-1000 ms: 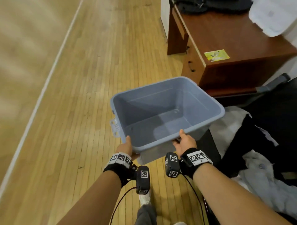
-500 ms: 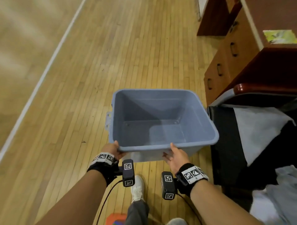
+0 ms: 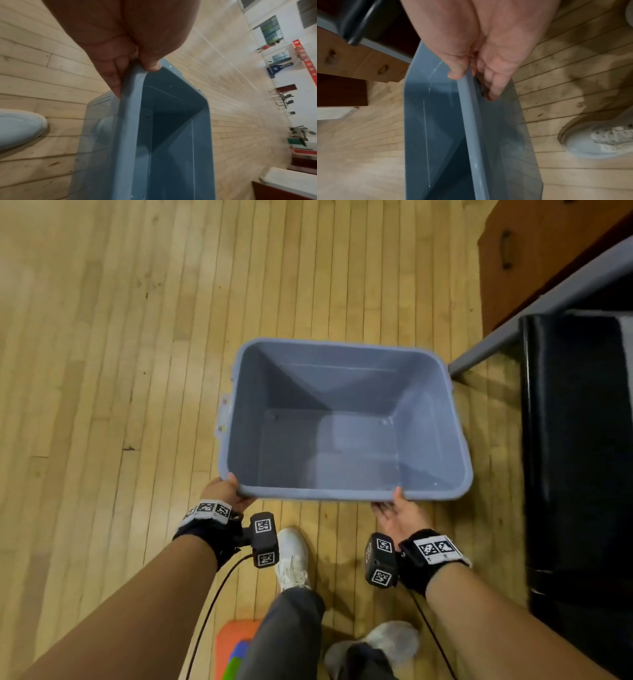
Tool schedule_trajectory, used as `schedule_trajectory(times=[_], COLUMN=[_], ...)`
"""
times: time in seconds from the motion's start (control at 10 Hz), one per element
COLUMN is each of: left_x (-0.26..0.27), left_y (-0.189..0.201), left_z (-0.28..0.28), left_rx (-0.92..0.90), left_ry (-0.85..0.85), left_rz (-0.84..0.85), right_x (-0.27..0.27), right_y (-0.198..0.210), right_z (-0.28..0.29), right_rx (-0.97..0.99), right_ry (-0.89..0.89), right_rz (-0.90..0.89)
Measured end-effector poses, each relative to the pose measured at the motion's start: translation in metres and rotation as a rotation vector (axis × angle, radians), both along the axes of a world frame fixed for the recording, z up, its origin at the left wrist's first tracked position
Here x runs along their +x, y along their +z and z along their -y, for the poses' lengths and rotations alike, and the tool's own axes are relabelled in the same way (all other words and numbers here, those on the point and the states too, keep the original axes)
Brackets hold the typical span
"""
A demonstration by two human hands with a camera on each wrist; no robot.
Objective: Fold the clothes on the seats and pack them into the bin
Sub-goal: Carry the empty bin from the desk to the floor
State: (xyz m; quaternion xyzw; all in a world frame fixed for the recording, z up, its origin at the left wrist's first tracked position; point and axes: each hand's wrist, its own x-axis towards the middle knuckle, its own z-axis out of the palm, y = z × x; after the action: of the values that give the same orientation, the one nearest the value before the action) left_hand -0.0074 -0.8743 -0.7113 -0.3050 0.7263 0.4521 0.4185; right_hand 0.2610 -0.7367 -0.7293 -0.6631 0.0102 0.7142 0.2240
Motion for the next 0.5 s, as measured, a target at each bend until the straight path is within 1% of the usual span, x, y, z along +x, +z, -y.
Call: schedule_trajectory(times=[0.1, 0.2, 0.3, 0.4, 0.5], left_x=[0.013, 0.026, 0.05, 0.062, 0.077], left_y=[-0.037, -0.069, -0.056, -0.061, -0.073], left_z=[0.008, 0.029, 0.049, 0.063, 0.083], left_rx=[-0.066, -0.178, -0.385, -0.516, -0.553], left_ry=[-0.065, -0.137, -0.838, -1.069, -1.322], left_rz=[-0.006, 0.015, 0.034, 0.07, 0.055], right_x=[0.013, 0.026, 0.037, 0.047, 0.057], right_y=[-0.026, -0.048, -0.065, -0.079, -0.086], right_z=[0.012, 0.028, 0.046, 0.066, 0.082], right_rx=[-0.004, -0.025, -0.073, -0.131, -0.168], right_ry=[0.009, 0.025, 0.046, 0.047, 0.078], right_rz=[-0.014, -0.015, 0.015, 0.052, 0.077])
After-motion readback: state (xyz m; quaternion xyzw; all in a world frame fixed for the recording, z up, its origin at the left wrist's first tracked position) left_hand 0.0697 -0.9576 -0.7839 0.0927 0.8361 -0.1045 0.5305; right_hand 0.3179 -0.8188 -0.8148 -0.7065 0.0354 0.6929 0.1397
